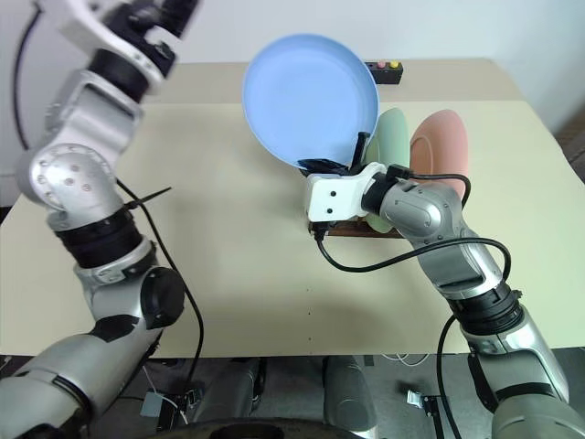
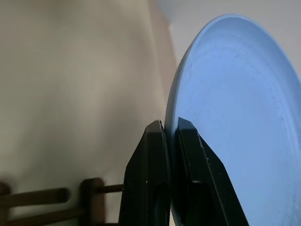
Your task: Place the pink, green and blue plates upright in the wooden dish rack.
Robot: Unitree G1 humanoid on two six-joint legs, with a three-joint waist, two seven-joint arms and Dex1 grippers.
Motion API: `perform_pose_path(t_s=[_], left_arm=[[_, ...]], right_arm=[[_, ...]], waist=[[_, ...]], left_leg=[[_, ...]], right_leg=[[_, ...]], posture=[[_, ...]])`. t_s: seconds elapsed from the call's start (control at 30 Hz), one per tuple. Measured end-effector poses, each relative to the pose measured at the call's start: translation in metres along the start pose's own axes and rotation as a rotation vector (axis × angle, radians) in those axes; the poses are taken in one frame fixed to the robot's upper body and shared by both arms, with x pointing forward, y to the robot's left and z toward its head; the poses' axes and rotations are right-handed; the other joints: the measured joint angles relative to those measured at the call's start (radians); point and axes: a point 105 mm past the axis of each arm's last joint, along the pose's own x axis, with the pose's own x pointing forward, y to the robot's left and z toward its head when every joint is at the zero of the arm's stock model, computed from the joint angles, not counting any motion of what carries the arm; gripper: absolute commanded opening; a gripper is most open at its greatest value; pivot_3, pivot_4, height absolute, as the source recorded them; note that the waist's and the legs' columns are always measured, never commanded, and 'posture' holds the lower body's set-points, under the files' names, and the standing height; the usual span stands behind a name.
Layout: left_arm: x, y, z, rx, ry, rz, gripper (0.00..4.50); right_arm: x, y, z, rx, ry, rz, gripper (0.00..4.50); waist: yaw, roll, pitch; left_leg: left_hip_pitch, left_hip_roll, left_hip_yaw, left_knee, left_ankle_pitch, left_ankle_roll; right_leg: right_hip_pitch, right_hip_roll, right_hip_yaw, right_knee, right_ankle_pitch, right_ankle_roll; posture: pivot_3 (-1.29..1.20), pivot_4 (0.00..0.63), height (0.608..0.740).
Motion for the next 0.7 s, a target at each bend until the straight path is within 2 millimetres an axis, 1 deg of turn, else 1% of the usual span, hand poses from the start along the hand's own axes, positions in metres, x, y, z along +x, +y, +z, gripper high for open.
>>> perform_pose_path(t_s=[0.07,0.1,0.17,0.23,0.27,0.33,0.43,0.53,0.63,0.7], left_arm=[[-0.003,0.017,0.009,0.046,-0.022,0.037,4.35],[-0.005,0.024,0.009,0.066,-0.021,0.054,4.35],[-0.011,0.047,0.006,0.137,0.004,0.115,4.35],[-0.019,0.067,-0.005,0.186,0.052,0.16,4.35],[-0.024,0.076,-0.016,0.208,0.095,0.17,4.35],[-0.031,0.083,-0.04,0.22,0.176,0.166,4.35],[-0.042,0.086,-0.066,0.259,0.26,0.132,4.35],[-0.051,0.08,-0.09,0.282,0.321,0.064,4.35],[-0.068,0.067,-0.123,0.278,0.405,-0.047,4.35],[-0.08,0.055,-0.139,0.283,0.443,-0.14,4.35]], right_arm=[[0.001,-0.009,0.001,-0.026,-0.01,-0.038,0.0],[0.0,-0.014,0.001,-0.037,-0.01,-0.06,0.0],[0.001,-0.024,0.002,-0.026,-0.02,-0.113,0.0],[0.002,-0.035,0.008,0.088,-0.07,-0.179,0.0],[0.003,-0.041,0.013,0.175,-0.109,-0.207,0.0],[0.002,-0.047,0.022,0.288,-0.172,-0.22,0.0],[-0.001,-0.05,0.041,0.443,-0.278,-0.191,0.0],[-0.006,-0.053,0.051,0.597,-0.357,-0.169,0.0],[-0.01,-0.054,0.058,0.74,-0.422,-0.152,0.0],[-0.013,-0.053,0.058,0.815,-0.435,-0.147,0.0]], waist=[[0.001,0.0,0.0],[0.001,0.0,0.0],[0.001,0.0,0.0],[0.0,0.0,0.0],[-0.001,0.0,0.0],[0.003,0.0,0.0],[0.005,0.0,0.0],[0.003,0.0,0.0],[0.002,0.0,-0.001],[0.001,0.0,-0.001]], left_leg=[[0.0,0.0,0.0,0.0,0.0,0.0],[0.0,0.0,0.0,0.0,0.0,0.0],[0.0,0.0,0.0,0.0,0.0,0.0],[0.0,0.0,0.0,0.0,0.0,0.0],[0.001,0.0,0.0,0.0,0.0,0.0],[0.0,0.0,-0.001,0.0,0.0,0.001],[0.0,0.0,-0.001,0.0,0.0,0.001],[0.001,0.0,-0.001,0.0,0.0,0.001],[0.001,0.0,-0.001,-0.001,0.0,0.001],[0.0,0.001,-0.001,-0.001,0.0,0.001]], right_leg=[[0.0,0.0,0.0,0.0,0.0,0.0],[0.0,0.0,0.0,0.0,0.0,0.0],[0.0,0.0,0.0,0.0,0.0,0.0],[0.0,0.0,0.0,0.0,0.0,0.0],[0.0,0.0,0.0,0.0,0.0,-0.001],[0.0,0.0,0.0,0.0,0.0,-0.001],[0.0,0.0,0.0,0.0,0.0,-0.001],[0.0,0.0,0.0,0.0,0.001,-0.001],[0.0,0.0,0.0,0.001,0.001,-0.001],[0.0,0.0,0.0,0.001,0.001,-0.001]], posture=[[0.0,0.15,0.74],[0.0,0.15,0.74],[0.0,0.15,0.74],[0.0,0.15,0.74],[0.0,0.15,0.74],[0.0,0.15,0.74],[0.0,0.15,0.74],[0.0,0.15,0.74],[0.0,0.15,0.74],[0.0,0.15,0.74]])
